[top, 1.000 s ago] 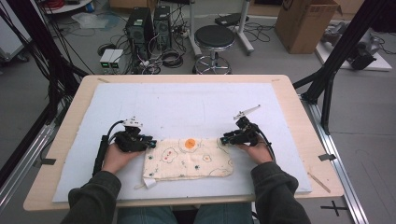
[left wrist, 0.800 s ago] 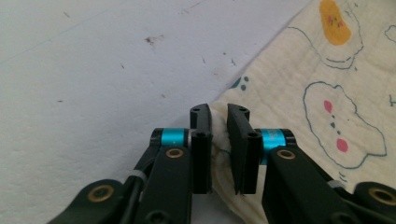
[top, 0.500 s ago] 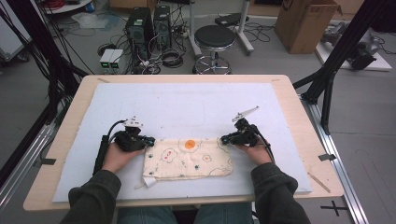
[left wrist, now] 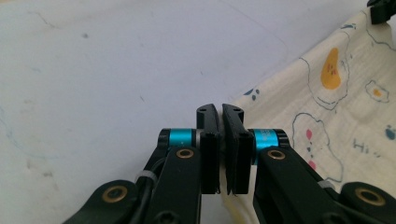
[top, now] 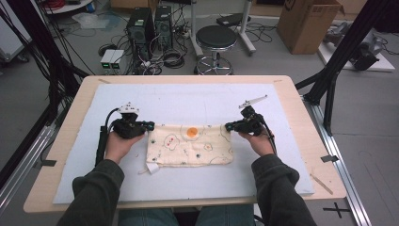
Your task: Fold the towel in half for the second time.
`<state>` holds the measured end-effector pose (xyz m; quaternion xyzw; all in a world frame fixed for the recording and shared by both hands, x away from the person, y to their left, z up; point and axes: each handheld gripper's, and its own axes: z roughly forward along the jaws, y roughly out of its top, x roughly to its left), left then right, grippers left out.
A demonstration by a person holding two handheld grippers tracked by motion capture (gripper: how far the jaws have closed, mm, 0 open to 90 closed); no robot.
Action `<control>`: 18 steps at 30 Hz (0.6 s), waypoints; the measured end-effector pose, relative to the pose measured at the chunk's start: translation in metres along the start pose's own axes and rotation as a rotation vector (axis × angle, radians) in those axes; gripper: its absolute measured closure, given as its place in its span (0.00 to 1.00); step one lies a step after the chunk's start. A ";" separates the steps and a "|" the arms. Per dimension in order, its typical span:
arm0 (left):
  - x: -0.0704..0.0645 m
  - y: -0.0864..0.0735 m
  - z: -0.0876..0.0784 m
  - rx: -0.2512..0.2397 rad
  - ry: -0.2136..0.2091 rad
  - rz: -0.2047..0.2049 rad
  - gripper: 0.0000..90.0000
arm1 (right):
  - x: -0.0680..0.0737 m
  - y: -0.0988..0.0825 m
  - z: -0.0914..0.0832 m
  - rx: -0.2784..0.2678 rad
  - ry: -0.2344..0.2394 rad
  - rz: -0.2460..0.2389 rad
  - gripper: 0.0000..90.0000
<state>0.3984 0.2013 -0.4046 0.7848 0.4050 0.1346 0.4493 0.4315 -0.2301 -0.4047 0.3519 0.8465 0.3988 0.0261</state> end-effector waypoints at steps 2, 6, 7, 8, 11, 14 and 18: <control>0.003 0.008 0.001 -0.014 0.027 0.002 0.95 | -0.002 0.007 -0.002 -0.028 -0.011 0.018 0.94; 0.012 0.007 0.008 -0.052 0.052 -0.058 0.95 | -0.008 0.016 0.003 -0.056 -0.030 0.049 0.94; 0.012 0.006 0.012 -0.032 0.057 -0.054 0.95 | -0.010 0.017 0.008 -0.050 -0.045 0.047 0.94; 0.012 0.004 0.015 -0.014 0.061 -0.053 0.95 | -0.012 0.016 0.012 -0.038 -0.051 0.057 0.94; 0.012 0.000 0.023 -0.001 0.070 -0.053 0.95 | -0.019 0.011 0.025 -0.005 -0.058 0.102 0.94; 0.013 -0.001 0.025 0.008 0.071 -0.055 0.95 | -0.024 0.008 0.029 -0.003 -0.044 0.126 0.94; 0.013 -0.001 0.022 -0.012 0.066 -0.045 0.95 | -0.024 0.009 0.026 -0.024 -0.031 0.127 0.94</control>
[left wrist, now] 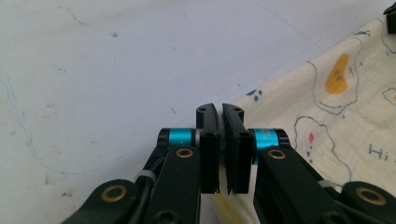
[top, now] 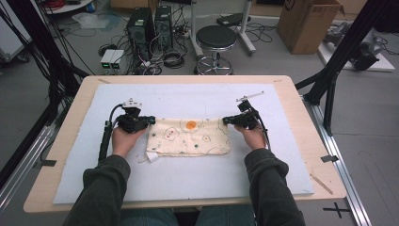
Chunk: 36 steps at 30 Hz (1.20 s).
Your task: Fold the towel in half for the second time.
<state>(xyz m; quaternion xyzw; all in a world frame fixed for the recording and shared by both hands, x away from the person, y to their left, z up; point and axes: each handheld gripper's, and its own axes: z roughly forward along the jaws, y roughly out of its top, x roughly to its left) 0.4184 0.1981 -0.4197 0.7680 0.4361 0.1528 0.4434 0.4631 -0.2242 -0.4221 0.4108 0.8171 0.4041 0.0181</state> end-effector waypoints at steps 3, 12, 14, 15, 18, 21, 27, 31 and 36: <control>-0.001 -0.001 -0.005 -0.014 0.012 0.017 0.95 | 0.003 0.000 -0.004 -0.034 0.020 0.006 0.94; -0.007 -0.008 -0.015 -0.054 -0.005 0.039 0.95 | 0.009 0.000 -0.012 -0.055 0.029 -0.017 0.94; -0.008 -0.007 -0.016 -0.059 0.001 0.045 0.95 | 0.010 0.000 -0.016 -0.061 0.035 -0.013 0.94; -0.008 -0.007 -0.016 -0.058 -0.001 0.045 0.95 | 0.011 0.000 -0.017 -0.063 0.037 -0.014 0.94; -0.009 -0.007 -0.017 -0.064 -0.009 0.045 0.95 | 0.013 0.000 -0.019 -0.060 0.037 -0.028 0.94; -0.010 -0.006 -0.020 -0.071 -0.015 0.058 0.95 | 0.013 -0.001 -0.022 -0.067 0.048 -0.030 0.94; -0.012 -0.016 -0.020 -0.062 -0.012 0.054 0.95 | 0.015 -0.005 -0.020 -0.045 0.057 -0.044 0.94; -0.014 -0.020 -0.022 -0.060 -0.024 0.061 0.95 | 0.015 -0.013 -0.019 -0.071 0.075 -0.032 0.94; -0.018 -0.018 -0.027 -0.076 -0.032 0.092 0.94 | 0.017 -0.018 -0.024 -0.088 0.091 -0.043 0.94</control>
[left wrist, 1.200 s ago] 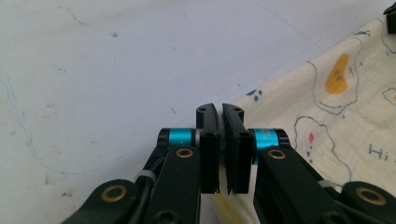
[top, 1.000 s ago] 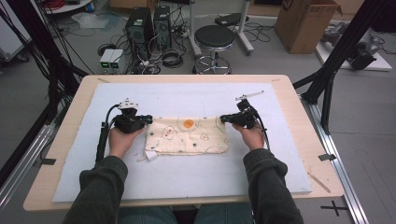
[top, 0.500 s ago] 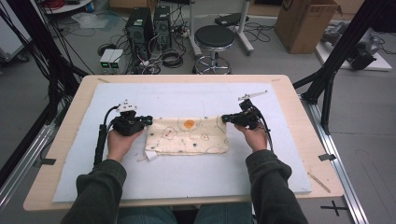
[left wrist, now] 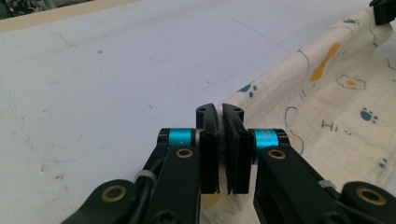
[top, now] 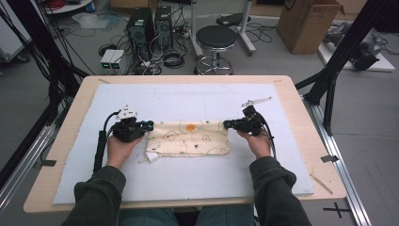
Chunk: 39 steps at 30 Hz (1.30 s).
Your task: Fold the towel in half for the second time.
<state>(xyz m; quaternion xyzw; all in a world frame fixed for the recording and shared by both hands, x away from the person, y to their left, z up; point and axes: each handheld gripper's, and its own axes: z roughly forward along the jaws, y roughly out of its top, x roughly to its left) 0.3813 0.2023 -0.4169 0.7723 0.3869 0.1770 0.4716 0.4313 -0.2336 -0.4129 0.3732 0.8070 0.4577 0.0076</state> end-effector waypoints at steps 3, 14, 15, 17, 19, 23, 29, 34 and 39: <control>-0.002 0.000 -0.003 -0.005 -0.011 0.011 0.94 | 0.000 -0.001 -0.003 -0.002 0.016 -0.003 0.94; -0.007 -0.009 -0.012 -0.034 -0.038 0.045 0.93 | 0.013 -0.011 -0.013 -0.011 0.061 -0.051 0.94; -0.008 -0.009 -0.013 -0.031 -0.042 0.051 0.93 | 0.015 -0.012 -0.014 -0.011 0.062 -0.057 0.94; -0.008 -0.011 -0.015 -0.023 -0.050 0.066 0.93 | 0.017 -0.013 -0.016 -0.018 0.065 -0.062 0.94; -0.010 -0.012 -0.016 -0.021 -0.063 0.071 0.93 | 0.017 -0.016 -0.018 -0.011 0.067 -0.060 0.94; -0.015 -0.015 -0.019 -0.010 -0.076 0.097 0.93 | 0.018 -0.021 -0.018 -0.002 0.068 -0.071 0.94; -0.019 -0.024 -0.023 0.009 -0.084 0.116 0.93 | 0.024 -0.027 -0.019 0.024 0.069 -0.088 0.93; -0.023 -0.028 -0.025 0.027 -0.095 0.141 0.92 | 0.030 -0.029 -0.019 0.053 0.064 -0.114 0.93; -0.026 -0.029 -0.028 0.059 -0.114 0.161 0.91 | 0.033 -0.036 -0.019 0.059 0.064 -0.134 0.93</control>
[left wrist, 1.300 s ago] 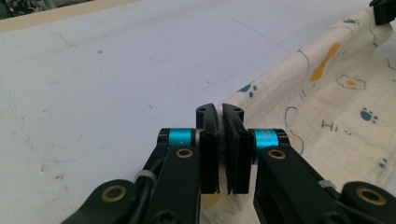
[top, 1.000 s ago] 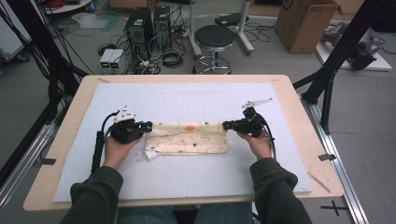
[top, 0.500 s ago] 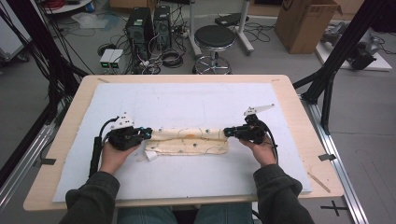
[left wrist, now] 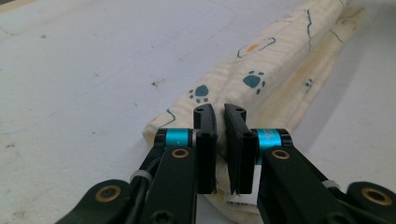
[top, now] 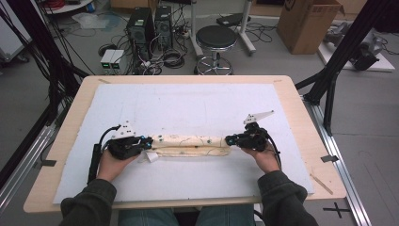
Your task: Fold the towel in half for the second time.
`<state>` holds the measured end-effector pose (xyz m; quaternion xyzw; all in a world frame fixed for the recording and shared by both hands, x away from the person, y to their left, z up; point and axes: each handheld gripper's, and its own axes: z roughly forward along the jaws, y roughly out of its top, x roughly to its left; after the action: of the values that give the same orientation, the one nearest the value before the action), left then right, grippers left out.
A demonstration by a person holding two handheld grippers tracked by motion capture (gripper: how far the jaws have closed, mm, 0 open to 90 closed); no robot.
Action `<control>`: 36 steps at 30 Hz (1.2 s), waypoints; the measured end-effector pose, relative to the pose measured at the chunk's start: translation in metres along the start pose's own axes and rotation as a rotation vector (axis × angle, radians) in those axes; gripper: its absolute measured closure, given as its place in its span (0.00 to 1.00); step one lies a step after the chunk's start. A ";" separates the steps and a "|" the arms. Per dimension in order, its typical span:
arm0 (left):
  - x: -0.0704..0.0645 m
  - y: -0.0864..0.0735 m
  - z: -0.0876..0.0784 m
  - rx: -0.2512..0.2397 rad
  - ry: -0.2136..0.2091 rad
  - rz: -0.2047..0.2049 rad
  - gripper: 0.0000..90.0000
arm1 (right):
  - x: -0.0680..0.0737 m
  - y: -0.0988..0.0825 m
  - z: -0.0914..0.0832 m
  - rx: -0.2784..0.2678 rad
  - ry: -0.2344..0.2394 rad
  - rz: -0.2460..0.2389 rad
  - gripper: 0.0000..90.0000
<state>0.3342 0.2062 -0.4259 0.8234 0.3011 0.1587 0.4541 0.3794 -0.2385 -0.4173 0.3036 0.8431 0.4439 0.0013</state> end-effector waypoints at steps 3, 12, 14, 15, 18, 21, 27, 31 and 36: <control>-0.004 -0.001 0.001 0.028 -0.009 0.025 0.90 | 0.002 -0.006 0.001 0.012 -0.003 -0.004 0.93; -0.008 -0.003 -0.002 0.082 -0.039 0.041 0.85 | 0.007 -0.017 0.002 0.027 0.001 -0.020 0.89; -0.009 -0.004 -0.004 0.080 -0.047 0.033 0.78 | 0.008 -0.019 0.002 0.027 -0.003 -0.018 0.86; -0.010 -0.005 -0.006 0.066 -0.052 0.033 0.74 | 0.008 -0.020 0.001 0.027 -0.003 -0.016 0.83; -0.011 -0.008 -0.015 0.024 -0.061 0.011 0.66 | 0.007 -0.021 -0.005 0.000 0.020 -0.014 0.74; -0.010 -0.005 -0.024 -0.029 -0.068 0.005 0.61 | 0.010 -0.019 -0.014 -0.038 0.021 -0.024 0.68; -0.013 0.013 -0.017 -0.067 -0.092 -0.001 0.72 | 0.016 0.002 -0.017 -0.065 0.022 -0.057 0.75; -0.019 0.028 0.002 -0.035 -0.099 0.022 0.90 | 0.024 0.021 -0.001 -0.044 0.031 -0.075 0.86; -0.024 0.038 0.032 0.039 -0.147 0.022 0.98 | 0.032 0.037 0.032 0.016 0.087 -0.091 0.94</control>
<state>0.3465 0.1548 -0.4110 0.8447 0.2609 0.0970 0.4572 0.3811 -0.1828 -0.4001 0.2455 0.8588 0.4493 -0.0176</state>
